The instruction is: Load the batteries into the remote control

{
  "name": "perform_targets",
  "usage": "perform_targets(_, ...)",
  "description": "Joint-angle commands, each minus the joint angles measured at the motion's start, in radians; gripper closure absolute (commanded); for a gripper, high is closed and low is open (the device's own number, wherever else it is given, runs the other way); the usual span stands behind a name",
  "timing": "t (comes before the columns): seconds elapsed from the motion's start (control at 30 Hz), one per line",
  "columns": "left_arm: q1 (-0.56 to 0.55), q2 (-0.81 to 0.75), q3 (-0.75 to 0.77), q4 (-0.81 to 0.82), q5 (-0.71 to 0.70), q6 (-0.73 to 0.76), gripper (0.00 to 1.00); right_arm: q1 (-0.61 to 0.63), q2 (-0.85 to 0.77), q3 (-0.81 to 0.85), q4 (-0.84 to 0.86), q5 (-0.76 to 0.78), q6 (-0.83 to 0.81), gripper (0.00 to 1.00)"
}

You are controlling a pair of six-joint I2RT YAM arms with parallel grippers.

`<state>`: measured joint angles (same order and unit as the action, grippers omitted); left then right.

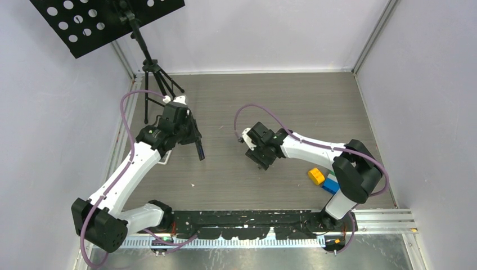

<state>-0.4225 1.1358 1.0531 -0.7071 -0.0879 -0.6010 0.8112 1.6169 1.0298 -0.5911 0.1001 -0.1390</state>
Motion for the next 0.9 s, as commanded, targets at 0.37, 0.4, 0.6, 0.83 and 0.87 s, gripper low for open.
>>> perform_targets(0.37, 0.035, -0.021, 0.018, -0.001, 0.052, 0.031, 1.0, -0.003, 0.175, 0.089, 0.002, 0.046, -0.221, 0.55)
perform_targets(0.4, 0.037, -0.021, 0.019, -0.002, 0.055, 0.03, 1.0, -0.004, 0.182, 0.093, 0.01, 0.042, -0.224, 0.55)
perform_targets(0.6, 0.048, -0.01, 0.027, -0.013, 0.058, 0.033, 1.0, -0.011, 0.215, 0.121, 0.018, -0.056, -0.234, 0.55)
perform_targets(0.83, 0.058, -0.002, 0.029, -0.017, 0.073, 0.033, 1.0, -0.027, 0.233, 0.12, 0.042, -0.176, -0.263, 0.55)
perform_targets(0.87, 0.06, -0.002, 0.031, -0.018, 0.075, 0.034, 1.0, -0.027, 0.236, 0.124, 0.043, -0.176, -0.264, 0.54)
